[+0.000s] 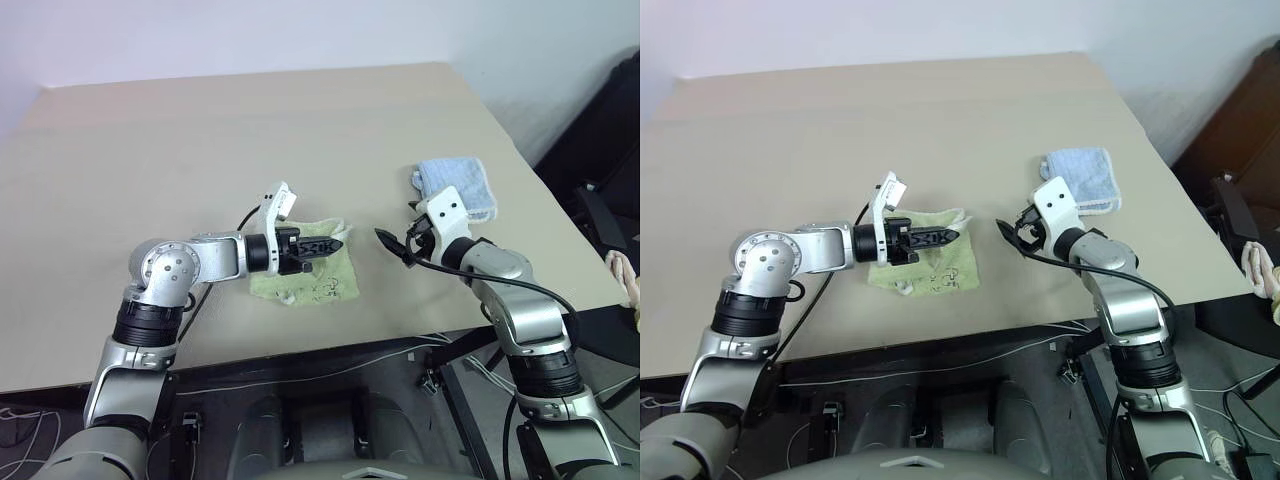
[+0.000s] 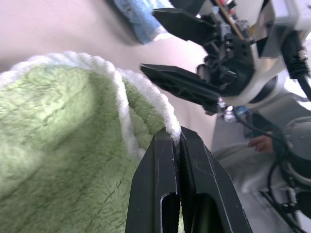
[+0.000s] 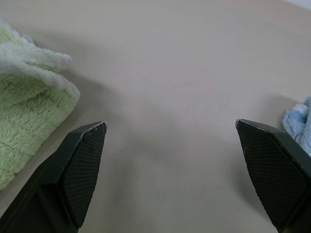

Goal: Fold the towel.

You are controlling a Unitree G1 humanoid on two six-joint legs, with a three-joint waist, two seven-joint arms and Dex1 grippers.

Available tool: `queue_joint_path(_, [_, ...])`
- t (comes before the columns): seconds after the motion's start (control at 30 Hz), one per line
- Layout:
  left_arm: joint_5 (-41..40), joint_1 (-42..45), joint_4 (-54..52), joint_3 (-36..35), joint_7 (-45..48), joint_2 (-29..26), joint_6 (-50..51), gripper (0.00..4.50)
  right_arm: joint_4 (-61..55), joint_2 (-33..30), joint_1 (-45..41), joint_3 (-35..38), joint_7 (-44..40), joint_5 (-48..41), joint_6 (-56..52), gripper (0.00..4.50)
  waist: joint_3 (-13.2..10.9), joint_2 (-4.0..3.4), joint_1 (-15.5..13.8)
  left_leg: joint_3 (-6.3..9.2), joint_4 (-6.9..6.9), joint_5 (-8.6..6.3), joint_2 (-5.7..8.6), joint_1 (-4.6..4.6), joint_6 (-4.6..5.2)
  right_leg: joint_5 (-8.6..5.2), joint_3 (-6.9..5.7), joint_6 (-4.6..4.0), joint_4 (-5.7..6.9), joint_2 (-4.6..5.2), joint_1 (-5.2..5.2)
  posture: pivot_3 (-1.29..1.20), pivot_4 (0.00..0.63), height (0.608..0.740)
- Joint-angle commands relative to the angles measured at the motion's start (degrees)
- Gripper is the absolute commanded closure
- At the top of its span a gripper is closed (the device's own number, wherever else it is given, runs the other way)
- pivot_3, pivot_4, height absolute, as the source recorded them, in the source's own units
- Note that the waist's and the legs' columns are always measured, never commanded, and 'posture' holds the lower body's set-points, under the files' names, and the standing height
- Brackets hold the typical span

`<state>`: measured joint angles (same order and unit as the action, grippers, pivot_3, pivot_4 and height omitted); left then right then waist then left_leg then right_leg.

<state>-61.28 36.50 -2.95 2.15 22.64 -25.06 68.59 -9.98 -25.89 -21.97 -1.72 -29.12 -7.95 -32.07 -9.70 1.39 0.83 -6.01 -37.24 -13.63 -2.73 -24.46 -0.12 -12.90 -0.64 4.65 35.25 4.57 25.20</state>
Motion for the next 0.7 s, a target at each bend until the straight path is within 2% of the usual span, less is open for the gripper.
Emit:
queue_joint_path(0.03, [2.23,-0.73,-3.31,1.26,2.44,-0.79,0.43,4.47,-1.53,-0.65,-0.90,0.41,-0.07,0.21,1.13,0.00,0.00,0.00,-0.02,0.00,0.00,0.00,0.00,0.00,0.00,0.00,0.00,0.00,0.00,0.00,0.00,0.00,0.150,0.740])
queue_joint_path(0.17, [2.93,-1.92,-5.43,1.27,4.76,-1.17,0.86,4.47,-0.67,-0.66,-1.37,-0.36,-0.46,0.82,1.83,0.00,0.00,0.00,-0.02,0.00,0.00,0.00,0.00,0.00,0.00,-0.01,0.00,0.00,0.00,0.00,0.00,0.00,0.150,0.740])
queue_joint_path(0.2, [3.11,-2.36,-6.26,1.24,5.96,-1.72,0.59,3.98,-0.39,-0.56,-1.49,-0.49,-0.46,0.96,1.97,0.00,0.00,0.00,0.01,0.01,0.00,0.00,0.00,0.00,0.00,-0.01,0.00,-0.01,0.00,0.00,0.00,0.00,0.150,0.740])
queue_joint_path(0.27, [3.42,-2.86,-7.06,0.84,7.33,-2.21,0.47,3.46,0.00,-0.41,-1.66,-0.65,-0.44,1.12,2.17,0.00,0.00,0.00,0.02,0.00,0.00,0.00,0.00,0.00,0.00,-0.01,0.00,-0.01,0.00,0.00,0.00,0.00,0.150,0.740])
queue_joint_path(0.37, [4.05,-3.40,-8.29,0.73,9.71,-4.16,0.49,2.39,0.39,0.02,-2.02,-0.91,-0.37,1.08,2.48,0.00,0.00,0.00,0.00,0.01,0.00,0.00,-0.01,0.01,0.00,-0.02,0.00,-0.02,0.01,0.00,0.00,0.00,0.150,0.740])
queue_joint_path(0.47, [6.91,-6.48,-12.93,2.72,15.81,-10.11,-2.20,1.44,0.89,0.30,-2.28,-1.13,-0.27,1.08,2.95,0.00,0.00,0.00,0.33,0.01,0.03,0.00,-0.02,0.03,0.00,-0.05,0.03,-0.08,0.01,0.00,0.02,0.00,0.150,0.740])
queue_joint_path(0.6, [10.35,-10.87,-14.52,0.61,22.37,-17.44,-7.48,0.15,0.92,0.97,-2.94,-0.07,-0.03,-0.13,2.30,0.00,0.00,-0.01,0.26,-0.01,0.08,0.00,-0.04,0.04,-0.01,-0.07,0.02,-0.09,0.03,-0.01,0.06,0.00,0.150,0.740])
queue_joint_path(0.7, [14.47,-15.14,-12.33,-4.51,28.79,-21.18,-18.14,0.03,0.00,2.20,-3.56,1.60,-0.12,-2.91,0.07,0.00,0.00,-0.01,0.19,0.00,0.05,0.00,-0.06,0.03,-0.01,-0.08,0.02,-0.11,0.02,0.01,0.06,0.00,0.150,0.740])
